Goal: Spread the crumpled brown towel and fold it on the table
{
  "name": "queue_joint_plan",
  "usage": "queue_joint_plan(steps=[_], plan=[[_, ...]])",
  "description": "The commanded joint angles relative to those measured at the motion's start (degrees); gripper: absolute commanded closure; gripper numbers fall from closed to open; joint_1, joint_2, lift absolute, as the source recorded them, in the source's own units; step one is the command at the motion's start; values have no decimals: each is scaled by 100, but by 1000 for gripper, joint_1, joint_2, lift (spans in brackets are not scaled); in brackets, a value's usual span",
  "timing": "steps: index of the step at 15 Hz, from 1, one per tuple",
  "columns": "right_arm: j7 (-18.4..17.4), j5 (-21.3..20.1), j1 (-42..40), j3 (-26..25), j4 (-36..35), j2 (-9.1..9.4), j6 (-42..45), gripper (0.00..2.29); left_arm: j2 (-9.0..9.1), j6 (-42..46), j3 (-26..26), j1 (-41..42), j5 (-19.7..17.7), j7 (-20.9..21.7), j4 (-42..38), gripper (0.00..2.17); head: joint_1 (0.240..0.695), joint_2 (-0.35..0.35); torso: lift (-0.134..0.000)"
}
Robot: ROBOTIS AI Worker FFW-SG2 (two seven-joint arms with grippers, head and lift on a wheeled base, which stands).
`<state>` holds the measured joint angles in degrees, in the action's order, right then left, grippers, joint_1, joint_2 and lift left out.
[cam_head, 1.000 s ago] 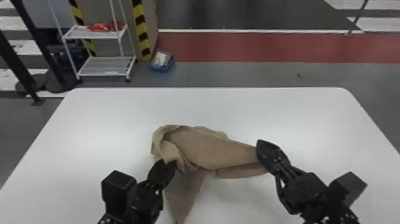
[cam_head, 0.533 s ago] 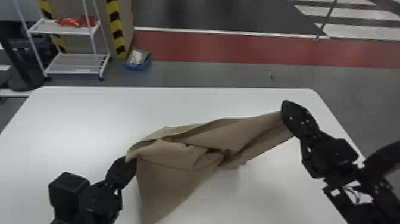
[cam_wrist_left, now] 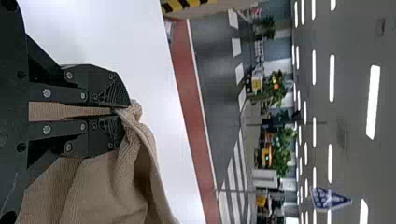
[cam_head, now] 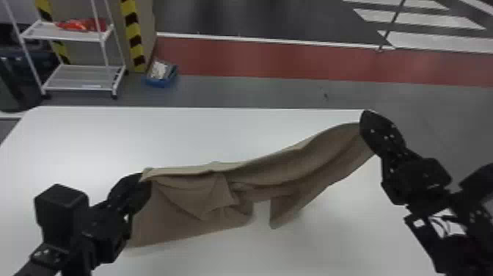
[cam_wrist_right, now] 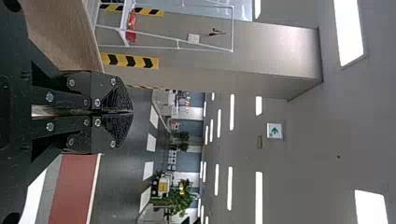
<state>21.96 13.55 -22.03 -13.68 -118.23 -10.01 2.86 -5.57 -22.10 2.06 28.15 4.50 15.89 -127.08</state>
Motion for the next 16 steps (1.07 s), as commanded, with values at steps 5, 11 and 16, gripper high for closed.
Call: queue_joint_plan(steps=[5,11,16], plan=[[19,-98,146,-55,696,16,175,1480,3,-159,110,86,377,555,149,22,695,-186,-124],[19,-177,436,-55,1205,16,192,1480,64,-458,-567,481,-89,1355,17,208,695,-191,-124],[19,-186,700,-11,1548,7,228,1477,108,-1020,-769,420,-89,1504,87,265,695,-173,-124]])
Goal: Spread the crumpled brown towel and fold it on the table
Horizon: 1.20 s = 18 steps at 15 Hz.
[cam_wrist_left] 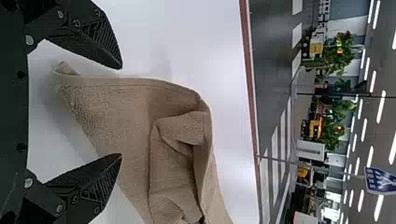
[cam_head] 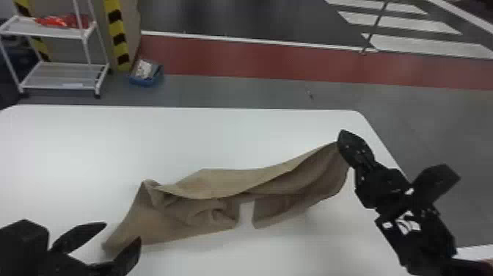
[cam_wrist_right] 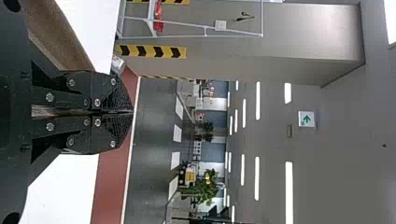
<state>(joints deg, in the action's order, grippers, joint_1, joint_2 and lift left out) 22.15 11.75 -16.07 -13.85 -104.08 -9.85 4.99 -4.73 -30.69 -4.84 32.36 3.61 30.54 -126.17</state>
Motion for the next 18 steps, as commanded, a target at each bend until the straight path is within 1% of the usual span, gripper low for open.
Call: queue_joint_plan(steps=[1,2,4,7,10,14,18], plan=[[0,-7,166,5,212,-8,14,1477,68,-179,-131,-2,-10,128,-4,269,695,-170,-124],[0,-15,209,14,274,-8,14,1477,95,-197,-167,7,-36,207,-22,269,695,-166,-124],[-9,-33,253,23,292,-8,14,1477,130,-214,-167,16,-36,233,-22,269,695,-166,-124],[-9,-33,262,40,292,-8,14,1477,130,-320,-149,-28,-36,242,5,329,695,-164,-124],[0,-24,236,49,274,-8,14,1477,130,-513,-123,-99,-27,233,57,329,695,-164,-124],[0,-24,192,67,212,1,14,1477,139,-601,-140,-231,-27,190,215,329,695,-160,-124],[0,-15,166,58,204,-8,14,1477,139,-601,-158,-231,-27,190,198,333,695,-153,-124]])
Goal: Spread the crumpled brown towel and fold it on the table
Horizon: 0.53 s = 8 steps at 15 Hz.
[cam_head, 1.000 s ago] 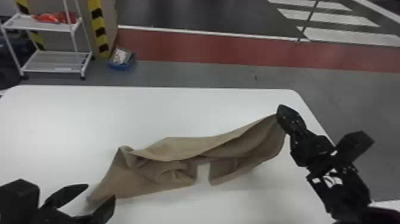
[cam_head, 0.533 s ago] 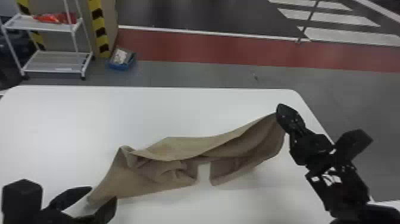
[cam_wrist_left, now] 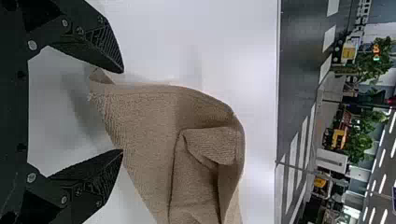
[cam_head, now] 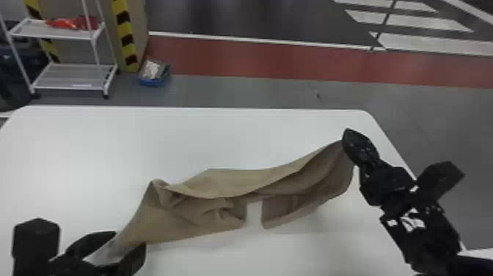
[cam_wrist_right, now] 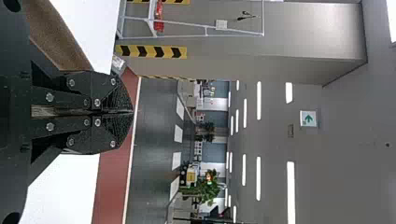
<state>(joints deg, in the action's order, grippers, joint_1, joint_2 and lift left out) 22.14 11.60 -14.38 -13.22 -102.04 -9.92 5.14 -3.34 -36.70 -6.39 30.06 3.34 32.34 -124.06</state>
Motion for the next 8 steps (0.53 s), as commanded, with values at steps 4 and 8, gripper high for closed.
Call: queue_joint_plan(steps=[4,8], plan=[[-8,9,14,-22,53,-1,0,1477,26,17,-3,-1,17,53,-49,1102,695,-156,-124],[1,0,23,-84,70,-10,0,1477,114,351,-214,96,-326,-8,-163,1416,695,-160,-124]])
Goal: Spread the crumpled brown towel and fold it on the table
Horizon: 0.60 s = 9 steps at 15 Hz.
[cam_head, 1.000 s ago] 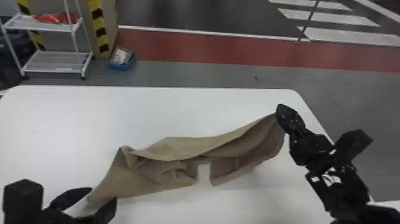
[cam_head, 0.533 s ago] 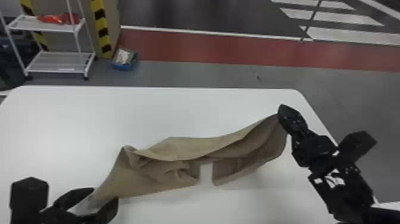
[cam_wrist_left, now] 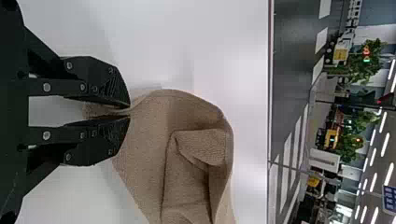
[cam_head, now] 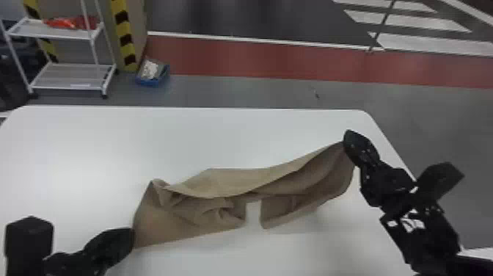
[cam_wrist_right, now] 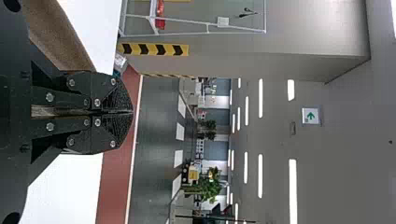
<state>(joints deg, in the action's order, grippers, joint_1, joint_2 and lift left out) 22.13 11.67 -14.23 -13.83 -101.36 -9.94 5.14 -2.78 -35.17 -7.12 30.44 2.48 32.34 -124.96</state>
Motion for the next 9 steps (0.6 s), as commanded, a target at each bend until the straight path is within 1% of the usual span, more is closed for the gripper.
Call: queue_joint_plan(steps=[1,3,4,6,7,8,9], plan=[[2,-16,7,-41,-16,-52,0,1477,120,286,-307,120,-441,-35,-213,1416,695,-160,-124],[10,-147,60,-94,-69,-149,-35,1477,120,304,-492,129,-441,-61,-486,1416,695,-156,-124],[37,-288,95,-85,-104,-202,-88,1477,128,304,-615,120,-441,-61,-618,1420,695,-147,-124],[265,-464,139,-120,-209,-219,-176,1477,128,304,-826,76,-494,-70,-864,1420,695,-131,-124],[318,-587,157,-138,-288,-246,-176,1477,137,286,-993,67,-573,-61,-1004,1416,695,-119,-124],[397,-640,157,-208,-447,-298,-281,1477,137,269,-1256,41,-793,-61,-1154,1420,695,-105,-124],[503,-648,157,-313,-570,-307,-422,1477,137,251,-1432,5,-916,-61,-1233,1420,695,-81,-124]])
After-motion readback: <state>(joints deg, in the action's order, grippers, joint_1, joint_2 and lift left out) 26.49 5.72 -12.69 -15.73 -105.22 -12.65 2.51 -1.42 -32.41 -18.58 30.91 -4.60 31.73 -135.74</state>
